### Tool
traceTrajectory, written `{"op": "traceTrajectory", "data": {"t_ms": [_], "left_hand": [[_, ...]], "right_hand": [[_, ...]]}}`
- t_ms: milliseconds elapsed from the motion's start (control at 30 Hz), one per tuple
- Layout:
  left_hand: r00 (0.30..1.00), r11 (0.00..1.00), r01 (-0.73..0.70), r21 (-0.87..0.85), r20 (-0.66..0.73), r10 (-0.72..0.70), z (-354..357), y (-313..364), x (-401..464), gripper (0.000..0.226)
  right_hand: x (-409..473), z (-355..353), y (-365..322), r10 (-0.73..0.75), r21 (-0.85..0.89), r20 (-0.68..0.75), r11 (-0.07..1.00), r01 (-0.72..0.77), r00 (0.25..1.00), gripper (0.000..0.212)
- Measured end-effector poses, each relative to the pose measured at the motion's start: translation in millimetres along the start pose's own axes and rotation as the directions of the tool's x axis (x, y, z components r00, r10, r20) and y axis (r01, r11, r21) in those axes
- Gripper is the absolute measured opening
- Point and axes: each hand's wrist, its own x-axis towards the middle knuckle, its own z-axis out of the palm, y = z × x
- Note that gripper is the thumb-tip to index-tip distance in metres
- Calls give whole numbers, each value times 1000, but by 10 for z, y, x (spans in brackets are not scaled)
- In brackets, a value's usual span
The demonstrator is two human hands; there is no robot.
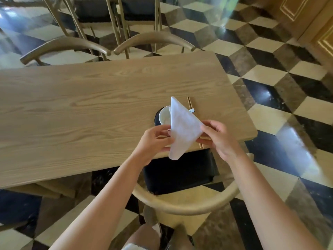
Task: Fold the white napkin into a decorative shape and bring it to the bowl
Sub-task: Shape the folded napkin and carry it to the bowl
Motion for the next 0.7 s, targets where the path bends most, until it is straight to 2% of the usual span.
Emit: {"op": "traceTrajectory", "data": {"t_ms": [300, 533, 700], "left_hand": [[999, 1000, -11, -5, -40, 11, 947, 16, 640, 37], [969, 998, 62, 22, -243, -54, 1620, -247, 1294, 36], [926, 983, 145, 117, -366, -93, 1768, -512, 1697, 35]], "right_hand": [[409, -941, -149, 9, -17, -102, 1000, -11, 995, 12], [1059, -1655, 49, 120, -162, -66, 978, -129, 991, 17], [1519, -1832, 332, 222, -213, -19, 952, -221, 975, 21]]}}
